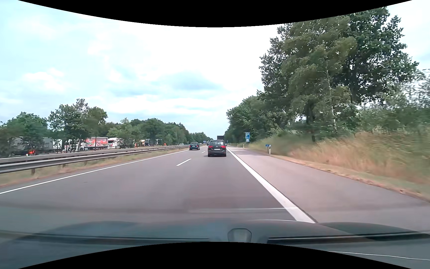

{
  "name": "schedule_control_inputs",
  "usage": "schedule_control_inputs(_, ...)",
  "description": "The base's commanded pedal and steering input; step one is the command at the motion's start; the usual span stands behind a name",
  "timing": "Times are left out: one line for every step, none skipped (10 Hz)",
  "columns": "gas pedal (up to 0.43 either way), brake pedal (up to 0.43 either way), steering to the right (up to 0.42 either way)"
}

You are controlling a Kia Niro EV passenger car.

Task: Follow the waypoints while adhering to traffic rules and regulations

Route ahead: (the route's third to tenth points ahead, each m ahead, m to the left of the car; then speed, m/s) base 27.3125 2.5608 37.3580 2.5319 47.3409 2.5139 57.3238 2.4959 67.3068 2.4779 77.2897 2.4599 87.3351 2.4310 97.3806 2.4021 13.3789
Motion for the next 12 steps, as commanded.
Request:
schedule_control_inputs(0.118,0.000,-0.003)
schedule_control_inputs(0.118,0.000,-0.003)
schedule_control_inputs(0.118,0.000,-0.003)
schedule_control_inputs(0.118,0.000,-0.003)
schedule_control_inputs(0.118,0.000,-0.003)
schedule_control_inputs(0.118,0.000,-0.003)
schedule_control_inputs(0.118,0.000,-0.003)
schedule_control_inputs(0.118,0.000,-0.003)
schedule_control_inputs(0.118,0.000,-0.003)
schedule_control_inputs(0.118,0.000,-0.003)
schedule_control_inputs(0.118,0.000,-0.003)
schedule_control_inputs(0.118,0.000,-0.003)
